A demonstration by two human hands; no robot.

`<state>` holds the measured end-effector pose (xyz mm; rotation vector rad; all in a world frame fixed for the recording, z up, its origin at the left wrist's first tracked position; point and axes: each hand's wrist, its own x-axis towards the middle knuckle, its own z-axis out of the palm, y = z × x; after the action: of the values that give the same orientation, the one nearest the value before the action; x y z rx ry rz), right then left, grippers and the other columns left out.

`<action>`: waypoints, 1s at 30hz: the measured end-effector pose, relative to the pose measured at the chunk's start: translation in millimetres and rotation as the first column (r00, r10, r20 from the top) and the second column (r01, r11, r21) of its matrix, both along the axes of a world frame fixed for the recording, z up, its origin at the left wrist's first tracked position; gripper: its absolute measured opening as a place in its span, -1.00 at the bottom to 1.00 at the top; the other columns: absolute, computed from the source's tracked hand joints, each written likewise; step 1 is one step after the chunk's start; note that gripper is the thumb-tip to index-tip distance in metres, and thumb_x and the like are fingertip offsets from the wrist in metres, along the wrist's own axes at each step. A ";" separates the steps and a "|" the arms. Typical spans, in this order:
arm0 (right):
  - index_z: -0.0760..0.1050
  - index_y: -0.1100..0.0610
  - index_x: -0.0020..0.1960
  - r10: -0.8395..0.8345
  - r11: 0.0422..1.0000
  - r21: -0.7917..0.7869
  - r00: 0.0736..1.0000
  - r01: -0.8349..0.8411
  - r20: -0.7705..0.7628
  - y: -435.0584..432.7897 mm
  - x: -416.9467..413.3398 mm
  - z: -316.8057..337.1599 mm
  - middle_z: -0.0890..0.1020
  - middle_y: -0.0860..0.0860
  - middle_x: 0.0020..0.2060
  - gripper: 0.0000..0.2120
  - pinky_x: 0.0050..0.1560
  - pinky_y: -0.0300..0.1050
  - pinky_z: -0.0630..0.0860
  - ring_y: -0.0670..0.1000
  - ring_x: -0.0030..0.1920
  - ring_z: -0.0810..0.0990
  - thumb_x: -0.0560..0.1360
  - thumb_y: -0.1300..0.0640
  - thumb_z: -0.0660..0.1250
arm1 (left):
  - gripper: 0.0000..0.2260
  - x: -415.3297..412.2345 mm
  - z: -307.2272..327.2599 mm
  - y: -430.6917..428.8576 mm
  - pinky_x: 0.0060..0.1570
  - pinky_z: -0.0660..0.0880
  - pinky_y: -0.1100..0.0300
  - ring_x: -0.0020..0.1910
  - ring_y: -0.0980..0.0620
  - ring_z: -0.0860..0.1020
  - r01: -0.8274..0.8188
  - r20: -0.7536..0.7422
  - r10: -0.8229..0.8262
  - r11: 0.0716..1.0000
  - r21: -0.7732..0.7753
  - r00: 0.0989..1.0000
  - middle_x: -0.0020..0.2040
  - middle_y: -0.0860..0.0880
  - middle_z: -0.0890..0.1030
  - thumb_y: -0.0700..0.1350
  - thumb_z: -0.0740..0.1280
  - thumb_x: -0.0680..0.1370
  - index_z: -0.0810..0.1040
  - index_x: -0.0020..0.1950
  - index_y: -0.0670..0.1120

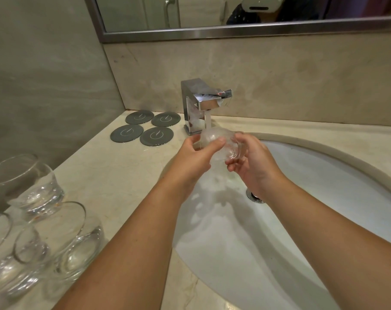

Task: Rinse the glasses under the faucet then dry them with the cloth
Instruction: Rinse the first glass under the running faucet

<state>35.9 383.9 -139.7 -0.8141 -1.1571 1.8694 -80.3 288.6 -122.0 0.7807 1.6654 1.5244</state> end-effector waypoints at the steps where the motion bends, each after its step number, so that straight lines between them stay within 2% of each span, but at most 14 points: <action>1: 0.59 0.14 0.14 0.004 1.000 -0.009 1.000 -0.005 -0.013 -0.3 0.0 0.3 0.62 0.08 -0.17 -0.86 -0.39 -0.08 0.44 0.08 -0.38 0.53 0.65 0.14 0.29 | -0.13 -0.1 -0.6 -0.5 0.32 0.62 -0.03 0.05 0.03 0.68 -0.012 -0.021 0.012 1.000 -0.015 1.000 0.21 0.05 0.68 0.33 0.58 0.21 0.49 0.44 0.04; 3: 0.57 0.16 0.17 0.028 0.999 -0.038 0.999 -0.030 -0.033 -0.6 -0.7 0.8 0.63 0.10 -0.17 -0.81 -0.40 -0.08 0.45 0.08 -0.37 0.52 0.64 0.15 0.24 | -0.15 -0.3 -1.4 -1.4 0.28 0.65 -0.06 -0.06 0.05 0.71 -0.031 -0.068 0.029 0.999 -0.027 0.997 0.19 0.04 0.68 0.40 0.55 0.16 0.52 0.36 0.04; 4: 0.58 0.16 0.14 0.048 0.998 -0.048 0.998 -0.050 -0.035 -1.4 -0.5 1.7 0.63 0.10 -0.19 -0.80 -0.39 -0.08 0.44 0.08 -0.36 0.52 0.64 0.14 0.21 | -0.18 -0.6 -1.9 -1.6 0.27 0.65 -0.04 -0.05 0.06 0.73 -0.030 -0.092 0.028 0.999 -0.024 0.995 0.18 0.05 0.69 0.38 0.57 0.18 0.53 0.34 0.03; 7: 0.61 0.13 0.07 0.102 0.994 -0.040 0.994 -0.100 0.049 -2.5 0.8 2.5 0.65 0.06 -0.21 -0.72 -0.37 -0.09 0.42 0.07 -0.30 0.56 0.67 -0.01 0.19 | -0.31 0.5 -0.7 -3.1 0.26 0.64 -0.03 0.11 0.11 0.71 -0.011 -0.154 0.012 1.000 0.009 0.988 0.19 0.08 0.70 0.23 0.59 0.28 0.54 0.35 0.06; 9: 0.65 0.08 0.11 0.101 0.993 -0.073 0.988 -0.093 0.115 -1.4 1.8 0.6 0.68 0.02 -0.21 -0.63 -0.38 -0.09 0.41 0.05 -0.30 0.60 0.67 -0.19 0.24 | -0.29 1.1 -0.4 -3.4 0.31 0.61 -0.08 0.19 0.11 0.69 -0.003 -0.204 0.008 1.000 0.021 0.979 0.21 0.11 0.69 0.23 0.60 0.25 0.54 0.37 0.12; 11: 0.66 0.04 0.10 0.109 0.990 -0.108 0.986 -0.095 0.124 -0.2 2.5 -1.0 0.68 0.00 -0.24 -0.60 -0.41 -0.10 0.35 0.02 -0.37 0.56 0.65 -0.27 0.27 | -0.26 0.8 -1.1 -3.1 0.33 0.59 -0.11 0.22 0.09 0.68 0.005 -0.234 0.004 0.999 0.035 0.972 0.23 0.11 0.68 0.20 0.60 0.24 0.54 0.39 0.13; 17: 0.57 0.15 0.11 0.037 0.996 -0.078 0.999 -0.037 0.005 3.3 -0.4 -1.7 0.61 0.05 -0.29 -0.78 -0.49 -0.16 0.34 0.00 -0.44 0.45 0.67 -0.01 0.31 | -0.14 -0.3 -4.1 -0.4 0.43 0.51 -0.07 0.33 0.02 0.64 0.066 -0.182 -0.053 0.996 0.065 0.982 0.34 0.04 0.65 0.11 0.59 0.21 0.47 0.50 0.09; 20: 0.57 0.13 0.18 -0.008 1.000 0.008 1.000 0.008 -0.001 6.9 -2.5 -4.9 0.63 0.07 -0.19 -0.82 -0.46 -0.14 0.36 0.05 -0.39 0.47 0.64 0.08 0.31 | -0.20 3.8 -3.5 -1.5 0.32 0.57 0.03 0.29 0.08 0.65 0.110 -0.122 -0.106 0.994 0.026 0.987 0.30 0.08 0.68 0.18 0.62 0.29 0.45 0.49 0.08; 23: 0.58 0.01 0.25 -0.058 0.995 0.079 0.998 0.058 0.002 7.8 -3.6 -5.6 0.65 0.08 -0.02 -0.79 -0.40 -0.10 0.40 0.08 -0.24 0.54 0.63 0.13 0.32 | -0.28 5.3 -2.6 -2.0 0.19 0.65 0.06 0.18 0.08 0.69 0.056 -0.078 -0.055 0.998 0.011 0.995 0.24 0.06 0.69 0.23 0.62 0.36 0.49 0.42 0.01; 25: 0.57 0.00 0.27 -0.055 0.995 0.086 0.998 0.057 -0.016 7.7 -4.1 -5.9 0.64 0.07 0.00 -0.77 -0.38 -0.08 0.42 0.04 -0.21 0.57 0.63 0.15 0.31 | -0.26 2.6 -2.9 -1.3 0.15 0.67 0.08 0.17 0.09 0.70 0.014 -0.087 -0.012 1.000 0.023 0.996 0.27 0.04 0.67 0.24 0.63 0.34 0.50 0.42 -0.01; 27: 0.58 0.03 0.28 -0.031 0.997 0.074 0.999 0.032 -0.015 8.8 -3.9 -8.0 0.65 0.07 -0.03 -0.74 -0.38 -0.09 0.43 0.05 -0.21 0.58 0.61 0.06 0.34 | -0.21 0.9 -2.5 -1.4 0.19 0.66 0.05 0.20 0.10 0.70 0.011 -0.111 -0.006 0.999 0.047 0.994 0.29 0.04 0.67 0.25 0.64 0.26 0.51 0.40 0.03; 30: 0.61 0.11 0.31 0.025 0.998 0.050 0.997 -0.029 0.070 10.3 -3.6 -11.6 0.68 0.05 0.01 -0.52 -0.41 -0.11 0.44 0.06 -0.25 0.60 0.56 -0.21 0.38 | -0.17 -0.1 -2.5 -1.9 0.34 0.59 -0.10 0.24 0.08 0.69 0.011 -0.177 -0.001 0.998 0.054 0.984 0.28 0.08 0.68 0.26 0.64 0.20 0.50 0.41 0.10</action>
<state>32.3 394.2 -151.4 -0.8448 -1.2592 1.8390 -80.5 286.7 -124.4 0.9739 1.7529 1.5398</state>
